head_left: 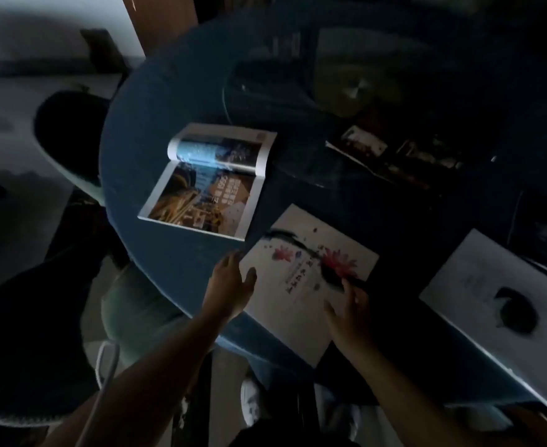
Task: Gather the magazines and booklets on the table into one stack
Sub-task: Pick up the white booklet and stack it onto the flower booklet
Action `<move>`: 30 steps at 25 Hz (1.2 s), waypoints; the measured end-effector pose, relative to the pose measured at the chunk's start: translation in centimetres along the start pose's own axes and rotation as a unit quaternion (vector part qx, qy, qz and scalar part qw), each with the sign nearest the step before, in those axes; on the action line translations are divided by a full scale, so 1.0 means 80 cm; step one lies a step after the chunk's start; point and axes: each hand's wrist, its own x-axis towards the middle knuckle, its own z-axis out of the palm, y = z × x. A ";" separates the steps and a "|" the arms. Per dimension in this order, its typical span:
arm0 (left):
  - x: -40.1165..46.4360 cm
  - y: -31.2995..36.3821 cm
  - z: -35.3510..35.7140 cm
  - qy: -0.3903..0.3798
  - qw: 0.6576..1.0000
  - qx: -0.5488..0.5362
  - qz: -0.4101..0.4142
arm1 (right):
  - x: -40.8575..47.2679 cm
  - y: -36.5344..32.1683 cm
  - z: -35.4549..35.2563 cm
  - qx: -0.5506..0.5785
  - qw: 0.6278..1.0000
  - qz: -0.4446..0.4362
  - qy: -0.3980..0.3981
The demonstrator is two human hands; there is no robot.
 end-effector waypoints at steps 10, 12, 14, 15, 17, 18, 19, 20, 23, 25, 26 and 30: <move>-0.009 -0.015 0.025 0.048 0.998 -0.016 -0.022 | 0.004 0.000 0.012 0.360 0.899 0.245 0.056; -0.003 -0.004 0.022 0.071 0.995 -0.053 -0.046 | 0.011 -0.005 -0.001 0.467 0.825 0.313 0.056; 0.009 0.005 0.016 0.074 0.993 -0.052 -0.075 | 0.016 -0.004 -0.014 0.500 0.791 0.349 0.052; 0.015 0.009 0.013 0.064 0.992 -0.040 -0.097 | 0.017 -0.003 -0.018 0.504 0.786 0.353 0.053; 0.018 0.015 0.011 0.041 0.988 -0.046 -0.141 | 0.020 0.005 -0.028 0.501 0.795 0.334 0.069; 0.015 0.020 0.013 0.031 0.985 -0.065 -0.159 | 0.024 0.009 -0.038 0.492 0.807 0.317 0.075; 0.009 0.026 0.017 0.018 0.981 -0.088 -0.171 | 0.029 0.012 -0.050 0.481 0.819 0.304 0.077; 0.000 0.032 0.024 0.005 0.977 -0.115 -0.181 | 0.037 0.016 -0.062 0.471 0.828 0.294 0.074; -0.026 0.053 0.057 -0.027 0.966 -0.167 -0.196 | 0.060 0.036 -0.097 0.457 0.840 0.288 0.063; -0.039 0.060 0.073 -0.032 0.963 -0.167 -0.210 | 0.068 0.050 -0.102 0.458 0.837 0.294 0.056; -0.043 0.066 0.081 -0.027 0.964 -0.156 -0.215 | 0.070 0.058 -0.105 0.461 0.835 0.297 0.051; -0.058 0.086 0.093 0.008 0.975 -0.055 -0.216 | 0.064 0.081 -0.106 0.409 0.884 0.225 -0.016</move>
